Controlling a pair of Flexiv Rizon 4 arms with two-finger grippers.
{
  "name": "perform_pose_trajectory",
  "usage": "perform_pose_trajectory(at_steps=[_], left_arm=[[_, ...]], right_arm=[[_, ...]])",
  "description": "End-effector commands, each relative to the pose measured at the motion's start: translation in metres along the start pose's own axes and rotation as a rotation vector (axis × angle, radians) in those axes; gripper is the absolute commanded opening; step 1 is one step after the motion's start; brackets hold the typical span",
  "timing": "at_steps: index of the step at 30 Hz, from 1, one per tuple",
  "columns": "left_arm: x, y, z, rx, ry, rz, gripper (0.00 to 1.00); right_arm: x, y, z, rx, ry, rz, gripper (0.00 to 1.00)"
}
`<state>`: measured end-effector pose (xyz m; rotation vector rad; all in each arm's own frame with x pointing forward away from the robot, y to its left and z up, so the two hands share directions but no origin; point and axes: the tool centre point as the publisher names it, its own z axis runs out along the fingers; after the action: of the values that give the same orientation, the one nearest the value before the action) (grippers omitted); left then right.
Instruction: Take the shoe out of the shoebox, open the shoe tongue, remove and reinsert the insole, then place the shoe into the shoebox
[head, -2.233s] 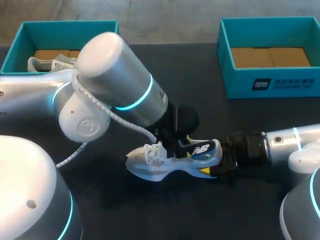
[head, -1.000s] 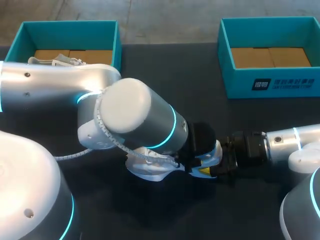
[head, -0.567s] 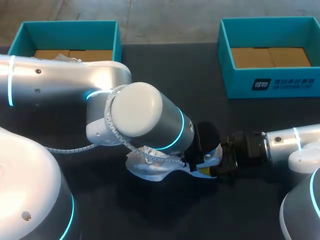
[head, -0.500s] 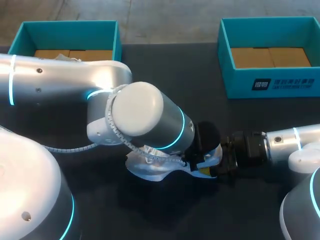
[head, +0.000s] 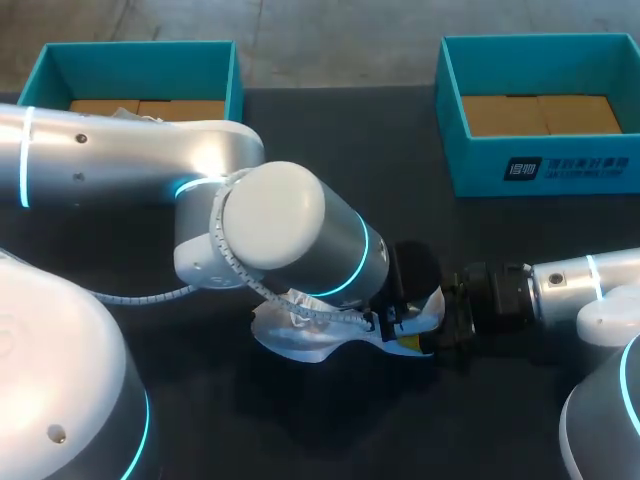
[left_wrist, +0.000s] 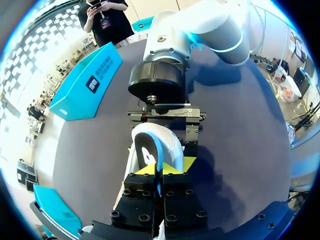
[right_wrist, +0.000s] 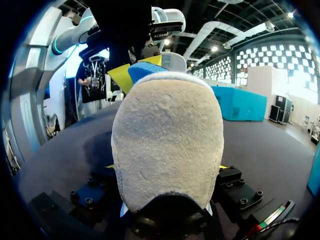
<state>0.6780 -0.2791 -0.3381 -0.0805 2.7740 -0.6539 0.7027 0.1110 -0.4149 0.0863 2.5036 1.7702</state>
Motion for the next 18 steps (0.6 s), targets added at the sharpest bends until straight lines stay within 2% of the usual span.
perform_pose_trajectory(at_steps=[1, 18], left_arm=[[-0.002, 0.002, -0.004, 0.008, 0.009, 0.002, 0.00], [-0.001, -0.006, -0.018, 0.054, 0.067, 0.004, 0.00]], right_arm=[[0.001, 0.001, 0.001, 0.004, -0.001, 0.000, 0.00], [0.001, 0.001, 0.001, 0.004, -0.001, 0.000, 0.00]])
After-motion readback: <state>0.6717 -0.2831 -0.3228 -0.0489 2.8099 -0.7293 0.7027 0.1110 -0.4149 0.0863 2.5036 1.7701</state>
